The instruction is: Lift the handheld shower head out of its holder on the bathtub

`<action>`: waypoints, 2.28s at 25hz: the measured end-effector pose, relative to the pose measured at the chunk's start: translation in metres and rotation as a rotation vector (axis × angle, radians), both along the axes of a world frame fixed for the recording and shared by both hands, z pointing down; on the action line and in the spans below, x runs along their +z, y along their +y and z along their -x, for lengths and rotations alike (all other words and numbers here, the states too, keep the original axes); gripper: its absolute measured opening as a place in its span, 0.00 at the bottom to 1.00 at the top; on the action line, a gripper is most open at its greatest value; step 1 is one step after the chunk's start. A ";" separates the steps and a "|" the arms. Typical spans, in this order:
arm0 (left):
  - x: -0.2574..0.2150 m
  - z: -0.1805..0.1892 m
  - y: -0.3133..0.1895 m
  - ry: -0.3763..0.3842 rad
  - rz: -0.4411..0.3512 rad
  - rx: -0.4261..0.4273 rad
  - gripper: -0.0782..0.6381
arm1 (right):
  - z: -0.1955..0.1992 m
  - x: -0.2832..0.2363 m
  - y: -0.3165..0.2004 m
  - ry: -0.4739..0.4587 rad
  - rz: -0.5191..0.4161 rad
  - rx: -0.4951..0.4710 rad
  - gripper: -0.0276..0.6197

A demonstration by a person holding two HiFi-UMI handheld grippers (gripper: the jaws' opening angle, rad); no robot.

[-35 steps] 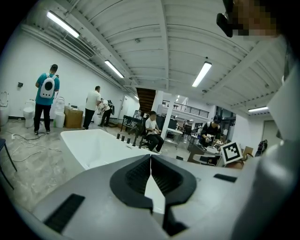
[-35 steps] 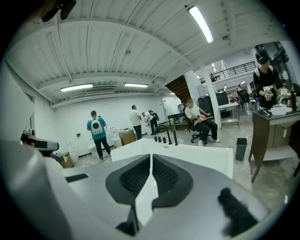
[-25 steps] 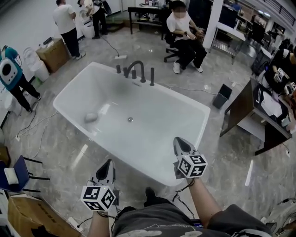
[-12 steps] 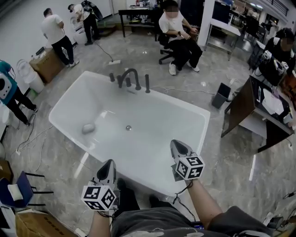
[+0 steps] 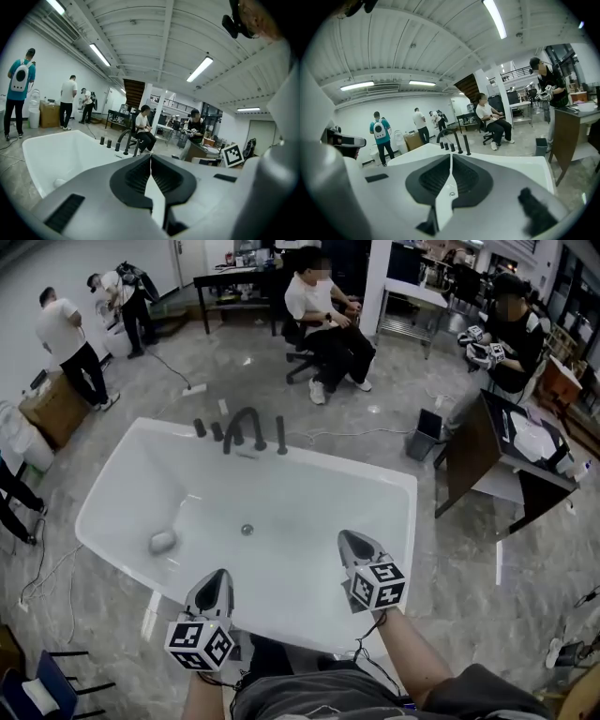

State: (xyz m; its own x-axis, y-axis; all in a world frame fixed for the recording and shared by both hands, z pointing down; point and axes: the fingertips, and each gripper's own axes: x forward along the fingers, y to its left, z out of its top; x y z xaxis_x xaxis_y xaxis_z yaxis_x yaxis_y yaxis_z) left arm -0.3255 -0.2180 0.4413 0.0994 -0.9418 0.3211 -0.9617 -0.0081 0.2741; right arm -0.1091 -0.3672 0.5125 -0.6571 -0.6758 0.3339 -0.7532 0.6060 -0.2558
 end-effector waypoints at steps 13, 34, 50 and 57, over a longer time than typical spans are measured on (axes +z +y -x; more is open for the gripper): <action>0.034 0.157 -0.086 0.018 0.031 0.141 0.13 | 0.124 0.016 -0.082 0.070 0.011 0.198 0.09; 0.120 0.216 -0.243 0.067 0.037 0.239 0.13 | 0.220 0.110 -0.249 0.080 -0.008 0.262 0.09; 0.197 0.229 -0.318 0.061 0.076 0.218 0.13 | 0.250 0.207 -0.380 0.184 -0.023 0.215 0.34; 0.207 0.245 -0.326 0.082 0.069 0.155 0.13 | 0.259 0.222 -0.413 0.230 -0.076 0.229 0.36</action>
